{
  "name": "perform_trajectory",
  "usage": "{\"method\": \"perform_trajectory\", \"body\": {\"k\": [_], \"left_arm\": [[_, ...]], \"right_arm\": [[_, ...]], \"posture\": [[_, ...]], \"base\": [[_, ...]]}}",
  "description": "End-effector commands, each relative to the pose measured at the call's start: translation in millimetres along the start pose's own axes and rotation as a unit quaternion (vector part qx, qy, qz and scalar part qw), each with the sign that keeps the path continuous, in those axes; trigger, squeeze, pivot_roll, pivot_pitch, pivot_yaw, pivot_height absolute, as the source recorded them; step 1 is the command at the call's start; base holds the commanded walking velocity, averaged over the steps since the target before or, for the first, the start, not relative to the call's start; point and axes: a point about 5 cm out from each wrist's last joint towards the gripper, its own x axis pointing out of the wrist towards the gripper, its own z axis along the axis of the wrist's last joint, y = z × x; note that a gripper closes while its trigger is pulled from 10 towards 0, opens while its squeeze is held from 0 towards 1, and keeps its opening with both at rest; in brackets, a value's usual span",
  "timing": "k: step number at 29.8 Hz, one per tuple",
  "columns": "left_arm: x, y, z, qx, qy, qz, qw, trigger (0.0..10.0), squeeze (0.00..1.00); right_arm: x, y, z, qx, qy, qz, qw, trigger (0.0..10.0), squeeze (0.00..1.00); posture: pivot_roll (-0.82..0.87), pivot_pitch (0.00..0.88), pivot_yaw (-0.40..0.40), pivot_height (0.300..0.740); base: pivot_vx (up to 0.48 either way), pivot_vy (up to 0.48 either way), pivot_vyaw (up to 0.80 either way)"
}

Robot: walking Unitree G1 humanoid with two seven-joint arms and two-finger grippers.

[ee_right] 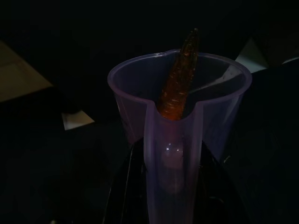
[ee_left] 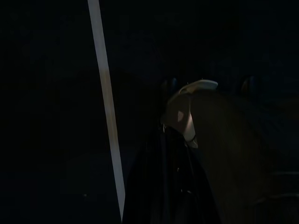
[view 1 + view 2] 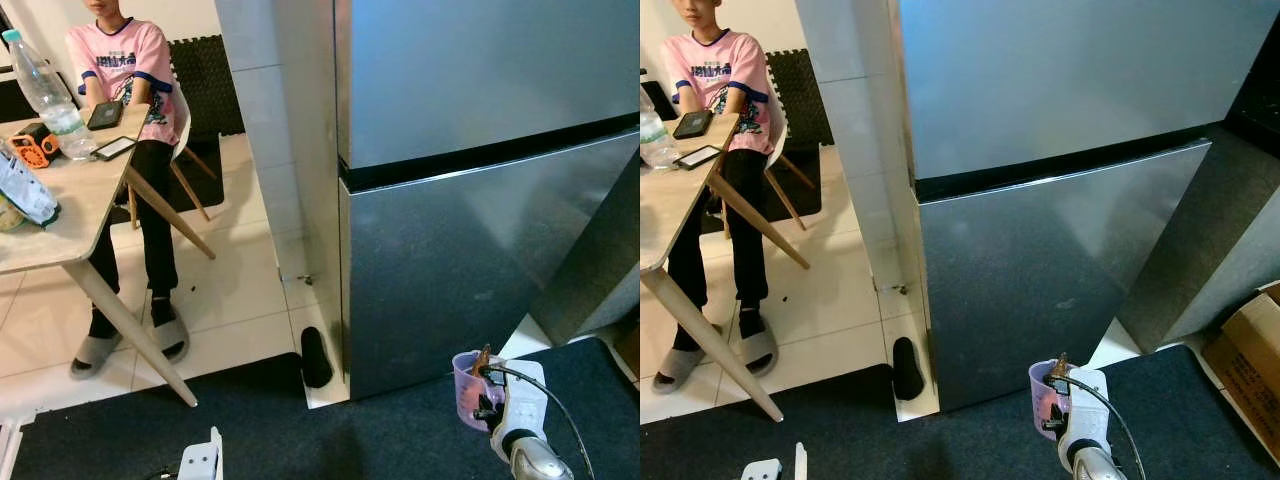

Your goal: Restocking fridge

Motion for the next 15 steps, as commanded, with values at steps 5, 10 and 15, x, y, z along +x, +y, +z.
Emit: {"method": "perform_trajectory", "body": {"k": [5,10,15], "left_arm": [[2.7,-14.0,3,0.006,-0.008,-0.017,1.0,10.0,0.0],[5.4,-12.0,56,-0.044,-0.099,-0.011,0.994,10.0,0.0],[-1.4,-10.0,116,-0.087,-0.212,-0.036,0.973,10.0,0.0]], "right_arm": [[3.0,-5.5,19,-0.004,-0.037,-0.006,0.999,10.0,0.0],[4.2,-12.1,33,0.022,-0.069,-0.016,0.997,10.0,0.0],[2.6,-13.2,35,0.039,-0.088,-0.001,0.995,10.0,0.0]], "posture": [[-0.06,0.09,0.007,0.74],[-0.03,0.075,-0.005,0.74],[-0.06,0.092,0.002,0.74]], "base": [[0.0,0.0,0.0],[0.0,0.0,0.0],[0.0,0.0,0.0]]}}
